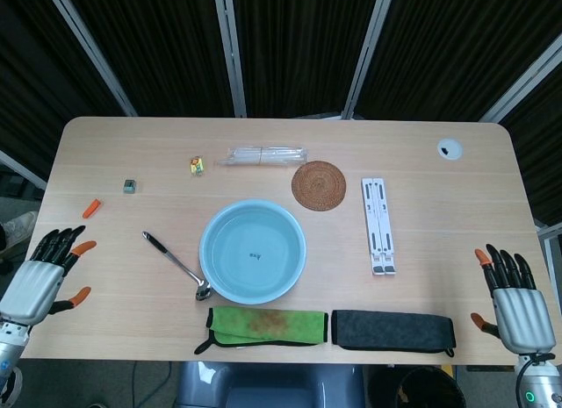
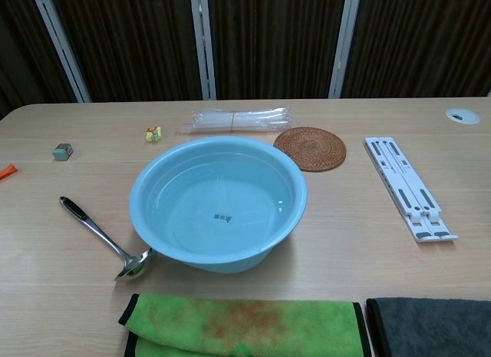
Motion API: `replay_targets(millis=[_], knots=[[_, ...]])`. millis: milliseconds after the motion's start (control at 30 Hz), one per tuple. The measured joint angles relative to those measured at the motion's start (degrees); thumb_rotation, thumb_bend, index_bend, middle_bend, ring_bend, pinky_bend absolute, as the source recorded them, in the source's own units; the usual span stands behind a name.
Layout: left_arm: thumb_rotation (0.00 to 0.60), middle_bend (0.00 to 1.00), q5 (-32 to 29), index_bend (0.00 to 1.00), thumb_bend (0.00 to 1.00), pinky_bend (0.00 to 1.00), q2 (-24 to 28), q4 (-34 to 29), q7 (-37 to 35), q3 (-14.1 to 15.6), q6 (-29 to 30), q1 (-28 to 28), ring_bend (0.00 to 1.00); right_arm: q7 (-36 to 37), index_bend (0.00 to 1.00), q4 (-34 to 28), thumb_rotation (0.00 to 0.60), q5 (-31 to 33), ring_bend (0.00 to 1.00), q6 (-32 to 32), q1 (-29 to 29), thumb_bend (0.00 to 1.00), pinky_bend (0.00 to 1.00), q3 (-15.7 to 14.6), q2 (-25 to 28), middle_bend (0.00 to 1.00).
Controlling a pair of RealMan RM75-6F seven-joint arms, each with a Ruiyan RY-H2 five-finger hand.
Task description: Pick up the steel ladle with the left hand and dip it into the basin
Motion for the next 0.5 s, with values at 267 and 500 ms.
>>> replay_targets(millis=[267,500], knots=[[0.600,0.00,-1.9,0.38,0.30,0.00,-1.3,3.6,-3.8,-1.1,-10.2,-6.5,0.00,0.0,0.00,0.8,0.600,1.9,0.00,-1.5,0.7,0.00,0.00,0.7,-0.3,0.00],[0.600,0.00,-3.2,0.42,0.38,0.00,-6.2,10.4,-6.5,-2.3,-16.7,-11.5,0.00,-0.2,0.00,1.5,0.600,4.5,0.00,-3.3,1.3,0.00,0.00,1.5,-0.5,0.00]])
